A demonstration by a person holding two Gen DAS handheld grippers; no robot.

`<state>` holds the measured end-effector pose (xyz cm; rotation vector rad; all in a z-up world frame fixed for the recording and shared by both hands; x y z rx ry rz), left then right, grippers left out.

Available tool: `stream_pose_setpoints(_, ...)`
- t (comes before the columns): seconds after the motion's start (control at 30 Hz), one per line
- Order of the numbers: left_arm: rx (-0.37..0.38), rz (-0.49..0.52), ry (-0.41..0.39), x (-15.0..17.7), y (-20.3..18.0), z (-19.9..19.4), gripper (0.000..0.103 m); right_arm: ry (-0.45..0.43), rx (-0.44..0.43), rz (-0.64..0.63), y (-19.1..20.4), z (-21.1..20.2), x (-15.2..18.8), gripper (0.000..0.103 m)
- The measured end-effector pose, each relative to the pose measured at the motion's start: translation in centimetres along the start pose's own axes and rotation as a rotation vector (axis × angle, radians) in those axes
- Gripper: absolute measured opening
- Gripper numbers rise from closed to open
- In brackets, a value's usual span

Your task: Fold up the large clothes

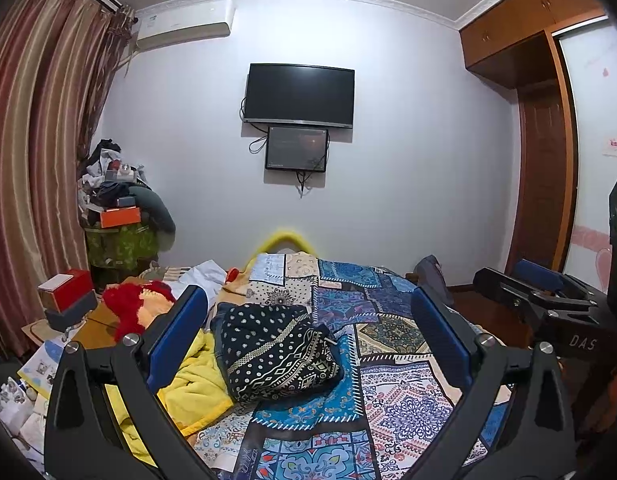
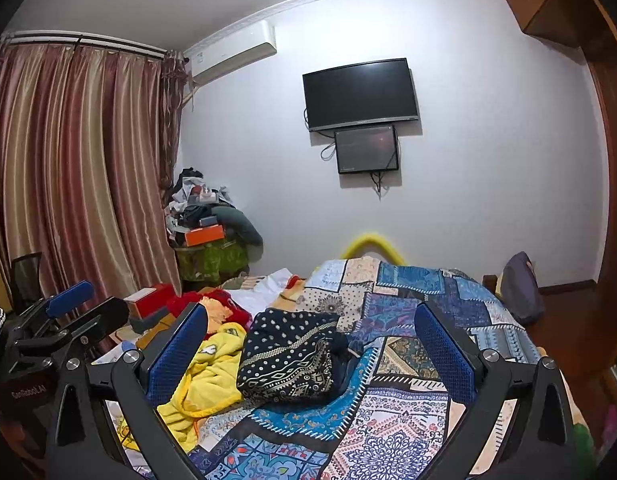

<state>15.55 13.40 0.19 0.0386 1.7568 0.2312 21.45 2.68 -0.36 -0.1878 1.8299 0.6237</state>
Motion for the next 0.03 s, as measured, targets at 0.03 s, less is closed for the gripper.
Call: stream_pose_setpoints(0.03, -0.001, 0.000, 0.003, 0.06, 0.05, 0.03, 0.102, 0.003, 0.000, 0.001, 0.10, 0.05, 0.12, 0.103)
Point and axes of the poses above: each gripper's, at about its wrist camera, not at the fingertips, and z roughly the way its jaws point, y to its left, x to its underside, the point moved 9 cm from there along z, roughly the way its jaws point, and after that the axes turned 14 degrees about z, right-handed, at the moved point
